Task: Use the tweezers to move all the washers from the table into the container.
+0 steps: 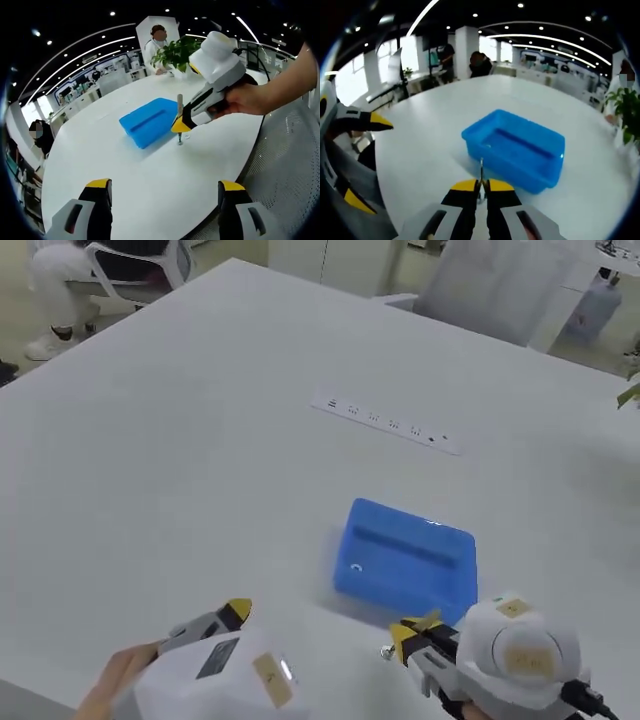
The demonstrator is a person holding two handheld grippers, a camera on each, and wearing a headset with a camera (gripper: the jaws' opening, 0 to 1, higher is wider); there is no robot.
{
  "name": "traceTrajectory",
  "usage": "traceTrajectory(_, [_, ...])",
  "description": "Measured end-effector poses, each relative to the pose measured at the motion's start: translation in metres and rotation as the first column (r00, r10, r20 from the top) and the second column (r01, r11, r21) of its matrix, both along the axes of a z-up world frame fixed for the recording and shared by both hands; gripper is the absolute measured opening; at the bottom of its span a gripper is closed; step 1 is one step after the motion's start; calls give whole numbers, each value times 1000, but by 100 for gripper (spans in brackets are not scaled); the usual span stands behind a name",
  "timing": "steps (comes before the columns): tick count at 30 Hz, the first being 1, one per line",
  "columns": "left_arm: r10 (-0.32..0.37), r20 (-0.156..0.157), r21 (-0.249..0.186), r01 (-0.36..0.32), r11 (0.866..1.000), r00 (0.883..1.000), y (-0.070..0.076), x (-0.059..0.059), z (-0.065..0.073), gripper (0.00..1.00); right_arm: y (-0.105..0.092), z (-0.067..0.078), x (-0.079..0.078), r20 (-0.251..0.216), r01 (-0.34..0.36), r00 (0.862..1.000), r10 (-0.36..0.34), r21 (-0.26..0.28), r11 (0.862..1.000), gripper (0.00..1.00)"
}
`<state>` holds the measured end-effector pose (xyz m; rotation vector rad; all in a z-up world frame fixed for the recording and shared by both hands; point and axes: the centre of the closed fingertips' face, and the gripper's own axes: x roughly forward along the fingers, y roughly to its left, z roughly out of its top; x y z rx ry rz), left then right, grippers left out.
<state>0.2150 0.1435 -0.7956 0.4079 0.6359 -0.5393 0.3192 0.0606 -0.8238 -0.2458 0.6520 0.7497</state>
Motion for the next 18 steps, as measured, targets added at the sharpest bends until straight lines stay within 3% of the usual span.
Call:
traceTrajectory(2, [0, 0, 0, 0, 1000, 1000, 0, 0, 0, 89, -1, 0, 2, -29, 19, 999, -18, 12, 1000, 3])
traceTrajectory(3, [0, 1, 1, 0, 1000, 1000, 0, 0, 0, 89, 0, 1, 1, -67, 45, 997, -42, 44, 998, 3])
traceTrajectory(4, [0, 2, 2, 0, 1000, 1000, 0, 0, 0, 89, 0, 2, 2, -69, 48, 997, -44, 55, 997, 3])
traceTrajectory(14, [1, 0, 3, -1, 1000, 1000, 1, 0, 0, 89, -1, 34, 9, -48, 62, 997, -56, 131, 989, 3])
traceTrajectory(18, [0, -1, 4, 0, 1000, 1000, 1, 0, -1, 89, -2, 42, 13, -34, 58, 998, -54, 136, 989, 3])
